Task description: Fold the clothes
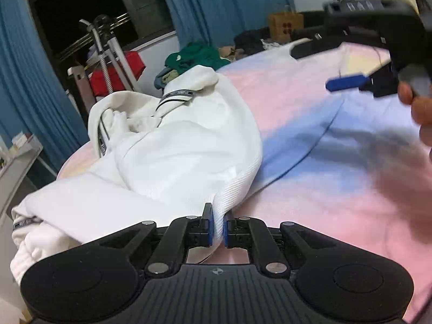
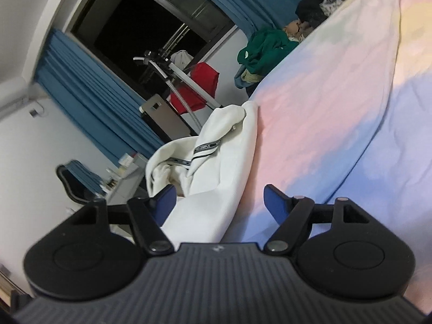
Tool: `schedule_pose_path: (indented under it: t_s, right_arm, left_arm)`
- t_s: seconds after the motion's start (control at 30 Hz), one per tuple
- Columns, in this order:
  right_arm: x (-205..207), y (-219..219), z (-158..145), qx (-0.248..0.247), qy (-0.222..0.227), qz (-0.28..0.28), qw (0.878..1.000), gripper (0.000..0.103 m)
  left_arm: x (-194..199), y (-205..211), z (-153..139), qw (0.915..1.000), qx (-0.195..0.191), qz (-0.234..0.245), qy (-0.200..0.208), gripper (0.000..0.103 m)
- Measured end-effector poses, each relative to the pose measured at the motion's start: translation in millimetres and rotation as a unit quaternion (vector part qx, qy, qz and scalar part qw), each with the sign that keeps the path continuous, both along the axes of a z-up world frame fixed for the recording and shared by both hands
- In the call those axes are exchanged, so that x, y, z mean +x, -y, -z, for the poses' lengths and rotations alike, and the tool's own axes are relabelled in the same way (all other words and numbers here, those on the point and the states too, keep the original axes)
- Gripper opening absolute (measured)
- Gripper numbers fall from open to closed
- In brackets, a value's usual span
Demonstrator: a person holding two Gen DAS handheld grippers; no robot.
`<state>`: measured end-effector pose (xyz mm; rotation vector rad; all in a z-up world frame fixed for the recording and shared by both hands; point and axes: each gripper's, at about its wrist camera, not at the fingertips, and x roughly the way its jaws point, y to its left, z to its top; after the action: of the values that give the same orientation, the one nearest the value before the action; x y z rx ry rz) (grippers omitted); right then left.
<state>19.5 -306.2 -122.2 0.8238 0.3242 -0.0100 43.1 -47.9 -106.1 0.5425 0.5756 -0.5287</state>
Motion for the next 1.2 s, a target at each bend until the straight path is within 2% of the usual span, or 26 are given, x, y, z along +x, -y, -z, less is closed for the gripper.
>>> schedule_pose_path:
  t_s: [0.07, 0.17, 0.2, 0.23, 0.3, 0.4, 0.47, 0.7, 0.77, 0.87, 0.9, 0.93, 1.0, 1.03, 1.1, 1.2]
  right_arm:
    - [-1, -4, -4, -0.019, 0.0, 0.001, 1.0, 0.074]
    - [-4, -5, -10, -0.034, -0.005, 0.01, 0.999, 0.074]
    - [-5, -5, -13, -0.037, -0.006, 0.012, 0.999, 0.074]
    - [-7, -3, -15, -0.038, -0.005, 0.015, 0.999, 0.074]
    - [-11, 1, -18, -0.037, -0.002, 0.02, 0.999, 0.074]
    - [-12, 10, -15, -0.025, 0.002, 0.026, 0.999, 0.074]
    - [-13, 16, -13, -0.016, 0.005, 0.029, 0.999, 0.075]
    - [-17, 38, -6, 0.014, 0.014, 0.042, 0.999, 0.075]
    - [-19, 44, -5, 0.022, 0.017, 0.046, 0.999, 0.075]
    - [-20, 53, -2, 0.035, 0.02, 0.053, 0.998, 0.075]
    - [-22, 55, 0, 0.038, 0.021, 0.058, 0.997, 0.075]
    - [-23, 57, 1, 0.042, 0.022, 0.064, 0.997, 0.075]
    - [-25, 61, 3, 0.049, 0.023, 0.075, 0.996, 0.075]
    - [-26, 63, 4, 0.053, 0.023, 0.081, 0.995, 0.075]
    - [-28, 66, 6, 0.06, 0.025, 0.092, 0.994, 0.075]
    - [-31, 72, 10, 0.07, 0.027, 0.109, 0.991, 0.075]
  left_arm:
    - [2, 1, -2, 1.0, -0.005, 0.004, 0.002, 0.016]
    - [-2, 5, -8, 0.9996, -0.02, 0.014, 0.014, 0.047]
    - [-6, 8, -11, 0.9994, -0.02, 0.019, 0.021, 0.063]
    - [-7, 13, -14, 0.999, -0.025, 0.023, 0.03, 0.072]
    - [-7, 25, -22, 0.9978, -0.04, 0.028, 0.045, 0.074]
    - [11, 49, -29, 0.998, -0.054, 0.017, 0.027, 0.077]
    - [34, 73, -28, 0.9982, -0.059, -0.002, 0.012, 0.083]
    - [145, 164, 4, 0.992, -0.073, -0.098, -0.031, 0.084]
    - [177, 182, 16, 0.9882, -0.078, -0.123, -0.047, 0.082]
    - [209, 200, 31, 0.9837, -0.051, -0.166, -0.046, 0.072]
    - [216, 201, 35, 0.9822, -0.056, -0.17, -0.055, 0.063]
    - [222, 200, 38, 0.9808, -0.065, -0.171, -0.067, 0.047]
    - [228, 193, 43, 0.9774, -0.09, -0.172, -0.084, 0.041]
    - [230, 190, 45, 0.9754, -0.102, -0.172, -0.093, 0.023]
    - [231, 183, 45, 0.9771, -0.101, -0.166, -0.087, 0.005]
    - [221, 174, 33, 0.9807, -0.12, -0.138, -0.069, 0.003]
